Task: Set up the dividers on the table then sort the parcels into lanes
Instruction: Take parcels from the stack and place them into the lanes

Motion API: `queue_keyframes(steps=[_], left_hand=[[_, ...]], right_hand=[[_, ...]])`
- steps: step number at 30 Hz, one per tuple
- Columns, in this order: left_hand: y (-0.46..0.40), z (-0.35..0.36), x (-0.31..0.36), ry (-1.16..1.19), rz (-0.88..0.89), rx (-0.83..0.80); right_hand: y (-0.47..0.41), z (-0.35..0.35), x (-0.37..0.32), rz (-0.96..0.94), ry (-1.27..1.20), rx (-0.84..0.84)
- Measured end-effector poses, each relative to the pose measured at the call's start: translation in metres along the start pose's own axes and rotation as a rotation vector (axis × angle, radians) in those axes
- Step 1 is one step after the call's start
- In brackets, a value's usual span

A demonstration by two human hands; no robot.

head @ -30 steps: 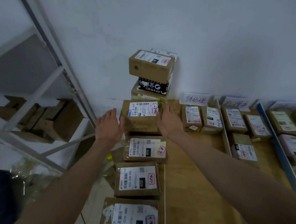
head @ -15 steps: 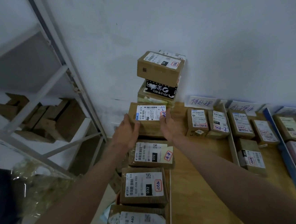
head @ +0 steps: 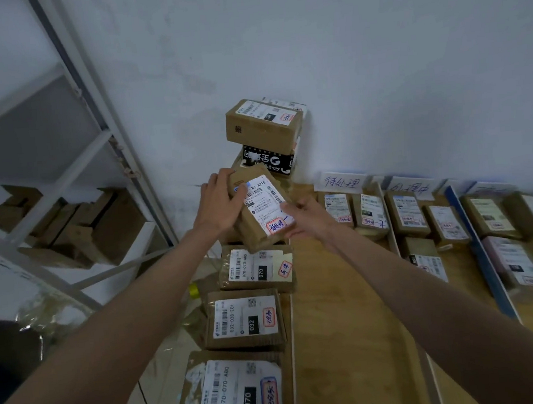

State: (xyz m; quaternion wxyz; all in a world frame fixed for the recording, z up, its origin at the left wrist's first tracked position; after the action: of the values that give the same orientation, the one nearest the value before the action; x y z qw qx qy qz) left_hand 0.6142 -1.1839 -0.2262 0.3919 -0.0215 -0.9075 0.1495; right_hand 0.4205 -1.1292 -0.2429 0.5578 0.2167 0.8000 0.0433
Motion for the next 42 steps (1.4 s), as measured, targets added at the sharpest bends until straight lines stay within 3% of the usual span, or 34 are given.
queue_keyframes(steps=[6, 16, 26, 42], left_hand=[[0.017, 0.022, 0.02, 0.076, 0.024, -0.182], [0.056, 0.066, 0.077, -0.016, 0.147, -0.22], [0.112, 0.111, 0.067, -0.321, 0.408, -0.312], [0.12, 0.176, 0.012, -0.405, 0.347, -0.319]], right_hand=[[0.031, -0.031, 0.025, -0.009, 0.204, -0.092], [0.048, -0.092, 0.072, 0.073, 0.039, 0.226], [0.052, -0.135, 0.147, 0.203, 0.18, 0.502], [-0.034, -0.101, 0.227, 0.285, 0.347, 0.29]])
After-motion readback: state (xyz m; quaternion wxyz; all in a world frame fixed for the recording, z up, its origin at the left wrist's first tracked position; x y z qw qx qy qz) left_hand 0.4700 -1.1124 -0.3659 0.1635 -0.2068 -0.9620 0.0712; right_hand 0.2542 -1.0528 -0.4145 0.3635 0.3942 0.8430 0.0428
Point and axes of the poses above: each hand's wrist, its own y-axis away from the middle knuckle, its own z-axis out of the palm, x = y × z, the point moved 4 cm from there along -y, towards the middle knuckle, and after that the axes turned 15 degrees about x, right-handed, at the moved point
